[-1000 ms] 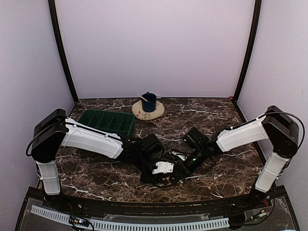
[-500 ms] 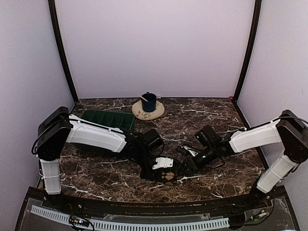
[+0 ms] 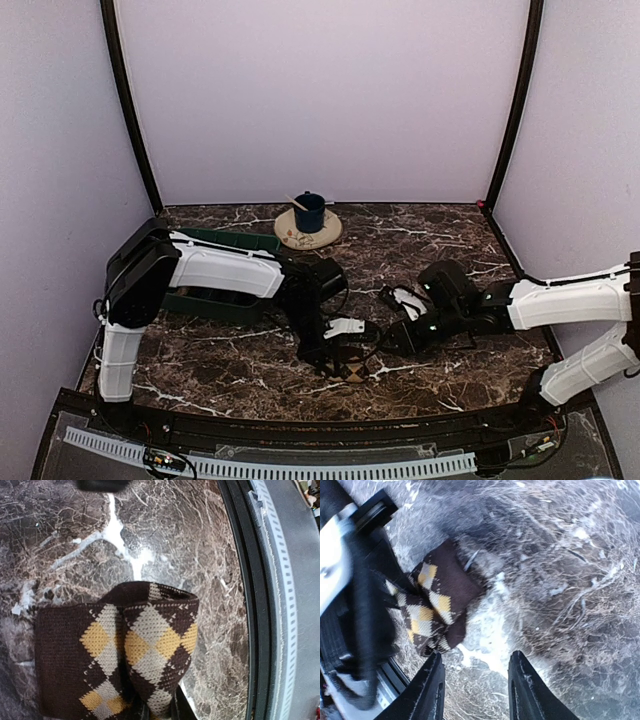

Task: Roll the socks
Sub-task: Roll the sock at the center of the board.

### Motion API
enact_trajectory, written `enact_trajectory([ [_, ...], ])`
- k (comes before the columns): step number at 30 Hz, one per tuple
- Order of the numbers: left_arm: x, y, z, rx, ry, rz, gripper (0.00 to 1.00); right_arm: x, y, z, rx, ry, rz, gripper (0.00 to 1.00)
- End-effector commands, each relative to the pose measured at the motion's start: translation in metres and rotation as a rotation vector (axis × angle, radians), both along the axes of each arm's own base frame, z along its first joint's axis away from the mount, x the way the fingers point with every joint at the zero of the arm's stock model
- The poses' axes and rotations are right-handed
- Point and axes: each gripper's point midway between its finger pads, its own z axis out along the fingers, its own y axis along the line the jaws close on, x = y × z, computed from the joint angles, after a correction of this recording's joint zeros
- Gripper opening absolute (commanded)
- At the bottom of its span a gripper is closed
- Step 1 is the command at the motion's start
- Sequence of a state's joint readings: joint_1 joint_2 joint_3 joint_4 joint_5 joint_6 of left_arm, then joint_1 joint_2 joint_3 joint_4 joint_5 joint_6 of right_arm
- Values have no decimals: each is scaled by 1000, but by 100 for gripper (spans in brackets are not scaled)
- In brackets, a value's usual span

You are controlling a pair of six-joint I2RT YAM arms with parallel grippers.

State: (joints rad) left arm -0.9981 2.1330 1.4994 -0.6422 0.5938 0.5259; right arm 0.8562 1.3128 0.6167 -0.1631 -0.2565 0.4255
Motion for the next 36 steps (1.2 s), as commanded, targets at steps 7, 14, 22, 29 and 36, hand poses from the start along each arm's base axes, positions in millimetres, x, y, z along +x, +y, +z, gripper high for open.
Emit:
enact_trajectory([
  [7, -15, 17, -20, 134, 207, 21, 0, -14, 11, 14, -149, -260, 33, 39],
  [14, -13, 17, -23, 142, 263, 31, 1, -30, 25, 22, -201, -379, 106, 39],
  [22, -12, 13, -22, 136, 316, 35, 1, -56, 50, 4, -307, -436, 296, 42],
  [29, -12, 14, -24, 142, 336, 36, 2, -57, 65, -10, -399, -503, 406, 46],
  [36, -12, 13, -24, 139, 346, 35, 2, -51, 69, -24, -475, -555, 477, 50],
])
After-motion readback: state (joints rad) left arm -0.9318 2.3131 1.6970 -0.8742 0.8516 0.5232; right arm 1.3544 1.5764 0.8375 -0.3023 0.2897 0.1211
